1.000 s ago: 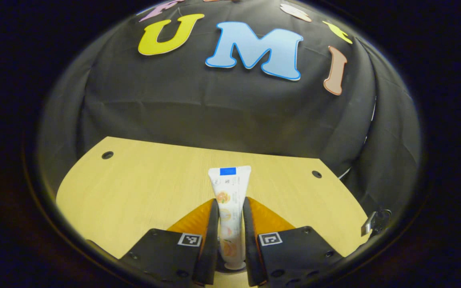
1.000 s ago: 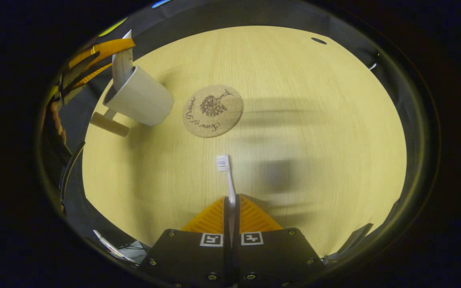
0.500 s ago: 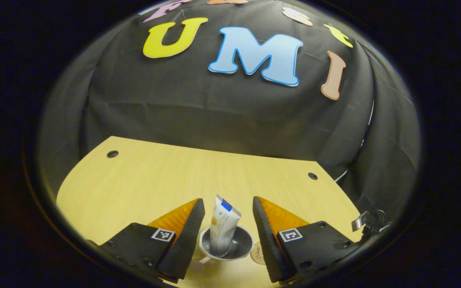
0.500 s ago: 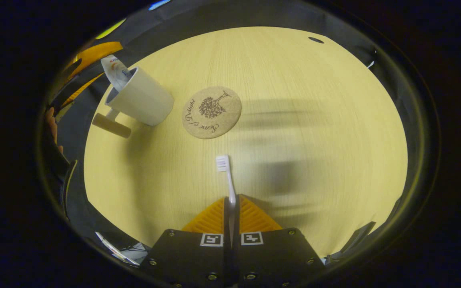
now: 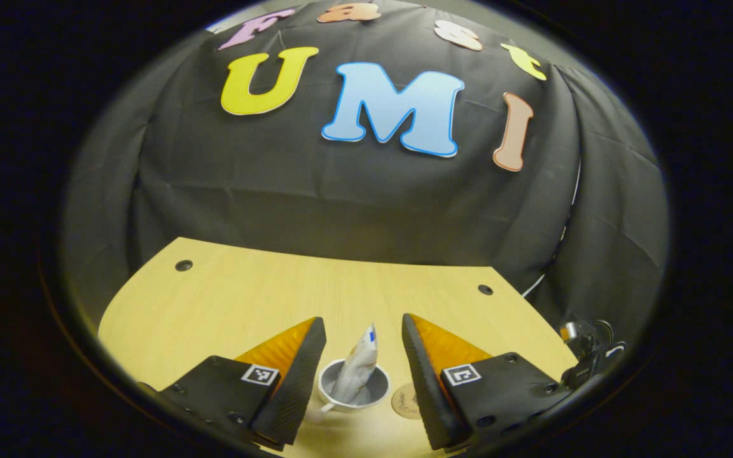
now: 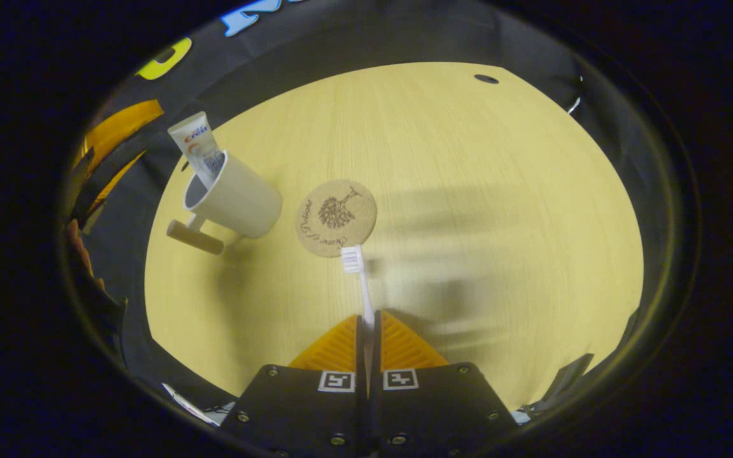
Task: Put the toothbrush and toothpaste on the desktop into the cup, then pick up the cup and place it on the coaster on the desktop.
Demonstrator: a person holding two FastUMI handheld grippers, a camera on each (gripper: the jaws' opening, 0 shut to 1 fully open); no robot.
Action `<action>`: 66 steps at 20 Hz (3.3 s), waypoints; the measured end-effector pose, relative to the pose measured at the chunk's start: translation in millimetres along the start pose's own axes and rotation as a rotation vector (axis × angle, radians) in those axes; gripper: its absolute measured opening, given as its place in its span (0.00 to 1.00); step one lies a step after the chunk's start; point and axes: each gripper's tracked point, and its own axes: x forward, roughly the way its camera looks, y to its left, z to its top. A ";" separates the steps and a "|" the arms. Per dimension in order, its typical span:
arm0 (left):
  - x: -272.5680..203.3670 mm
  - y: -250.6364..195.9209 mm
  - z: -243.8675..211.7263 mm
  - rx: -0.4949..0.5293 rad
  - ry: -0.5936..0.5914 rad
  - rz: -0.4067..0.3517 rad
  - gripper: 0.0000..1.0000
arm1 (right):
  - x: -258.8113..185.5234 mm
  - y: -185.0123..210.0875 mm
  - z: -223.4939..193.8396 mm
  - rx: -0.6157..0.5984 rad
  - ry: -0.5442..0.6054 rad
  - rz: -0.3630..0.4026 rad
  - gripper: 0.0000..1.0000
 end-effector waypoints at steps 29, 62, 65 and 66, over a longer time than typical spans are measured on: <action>-109.9 164.0 -1.9 -0.081 0.026 0.213 0.79 | -16.0 143.8 226.4 0.189 -0.377 0.178 0.02; -54.6 56.6 -85.6 0.209 0.419 -0.232 0.79 | -50.8 120.7 136.3 -0.008 -0.527 0.198 0.16; -46.1 55.0 -104.4 0.300 0.535 -0.284 0.73 | -58.4 98.3 133.0 0.021 -0.536 0.180 0.16; -43.2 56.0 -112.6 0.327 0.565 -0.290 0.79 | -60.5 91.5 130.5 0.034 -0.536 0.176 0.22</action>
